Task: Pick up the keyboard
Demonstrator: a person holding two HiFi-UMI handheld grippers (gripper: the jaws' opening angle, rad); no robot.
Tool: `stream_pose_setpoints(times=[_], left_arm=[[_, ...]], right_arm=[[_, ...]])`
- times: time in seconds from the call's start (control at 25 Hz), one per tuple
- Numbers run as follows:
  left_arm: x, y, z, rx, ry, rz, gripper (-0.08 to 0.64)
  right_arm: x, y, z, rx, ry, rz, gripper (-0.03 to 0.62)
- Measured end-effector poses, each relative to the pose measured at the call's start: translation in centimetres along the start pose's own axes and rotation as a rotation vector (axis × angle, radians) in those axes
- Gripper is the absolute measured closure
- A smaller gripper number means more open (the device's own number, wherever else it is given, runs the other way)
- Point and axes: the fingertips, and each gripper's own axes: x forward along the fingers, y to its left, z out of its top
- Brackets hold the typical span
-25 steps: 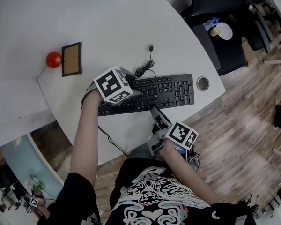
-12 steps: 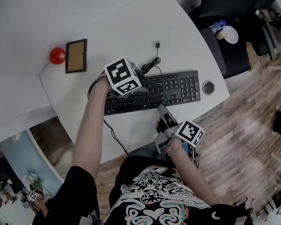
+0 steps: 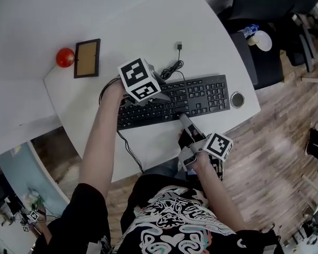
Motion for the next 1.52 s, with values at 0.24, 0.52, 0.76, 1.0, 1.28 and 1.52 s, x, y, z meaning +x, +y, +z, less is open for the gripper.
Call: stream_pose_setpoints(times=[0.24,0.52,0.76,1.0,1.28,1.52], left_arm=[[2.4,-1.5,1.4,-0.087,-0.092,-0.16,0.345],[1.9,-1.5,1.5,-0.049,-0.052,-0.177,0.368],[1.8,-1.5,1.3,-0.016,-0.059,-0.157,0.367],[1.7,-1.6,1.3,0.032,-0.101,-0.123,0.367],[1.1,-2.0,1.2,0.044,-0.184,-0.097,0.365],[-2.3,-1.5,1.2,-0.042,-0.386,0.128,0.365]], right_arm=[[2.4,0.7,2.0,-0.008,-0.017,0.009,0.465],[1.9,0.3,2.2,0.03,-0.033,-0.009,0.469],[1.8,0.1,2.3,0.031,-0.046,-0.025,0.472],[1.9,0.3,2.5,0.03,-0.029,0.008,0.488],[1.6,0.3,2.2,0.04,-0.009,0.021,0.492],[1.7,0.5,1.9,0.042,0.004,0.044,0.495]])
